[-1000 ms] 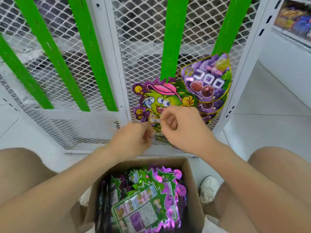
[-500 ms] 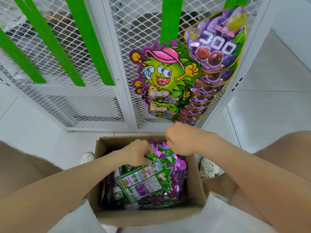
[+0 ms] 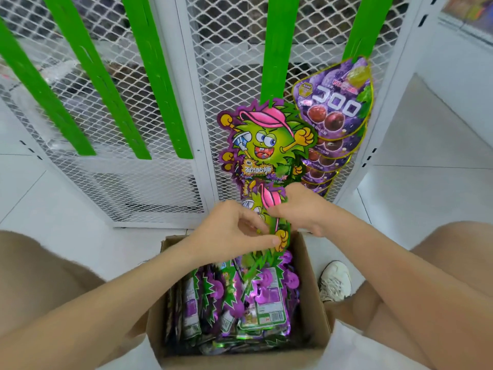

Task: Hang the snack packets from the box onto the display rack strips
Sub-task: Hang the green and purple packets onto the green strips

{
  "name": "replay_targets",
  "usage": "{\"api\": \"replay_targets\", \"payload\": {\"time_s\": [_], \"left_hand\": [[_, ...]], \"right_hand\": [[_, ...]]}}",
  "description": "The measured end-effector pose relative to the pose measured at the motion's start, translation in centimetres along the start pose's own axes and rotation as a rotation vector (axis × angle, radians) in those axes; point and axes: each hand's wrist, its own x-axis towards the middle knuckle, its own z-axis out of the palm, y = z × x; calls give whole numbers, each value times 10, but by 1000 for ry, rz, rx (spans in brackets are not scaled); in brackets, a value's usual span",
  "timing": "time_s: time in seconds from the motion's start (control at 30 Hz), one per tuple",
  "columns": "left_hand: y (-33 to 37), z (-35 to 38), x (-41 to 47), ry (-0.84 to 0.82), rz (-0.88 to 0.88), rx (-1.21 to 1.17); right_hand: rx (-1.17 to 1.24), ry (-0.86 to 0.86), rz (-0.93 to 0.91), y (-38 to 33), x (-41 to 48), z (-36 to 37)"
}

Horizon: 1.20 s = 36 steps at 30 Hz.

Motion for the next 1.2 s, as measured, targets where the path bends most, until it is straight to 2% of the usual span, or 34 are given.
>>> {"api": "replay_targets", "payload": {"time_s": [0.17, 0.27, 0.33, 0.53, 0.7, 1.0, 1.2], "left_hand": [[9, -41, 24, 455, 135, 105], [21, -63, 45, 551, 224, 181], [39, -75, 59, 549, 244, 173], [92, -86, 93, 447, 246, 66], [104, -93, 108, 498, 193, -54], [123, -98, 100, 379, 140, -162], [119, -102, 95, 363, 232, -223]], "right_hand": [[-186, 163, -302, -17, -2, -32], [-255, 416, -451, -34, -5, -44], [-244, 548, -538, -46, -7, -53], [-272, 628, -644, -76, -1, -83], [43, 858, -694, -93, 4, -99], [163, 884, -649, -106, 2, -97], [184, 830, -629, -106, -3, -90]]}}
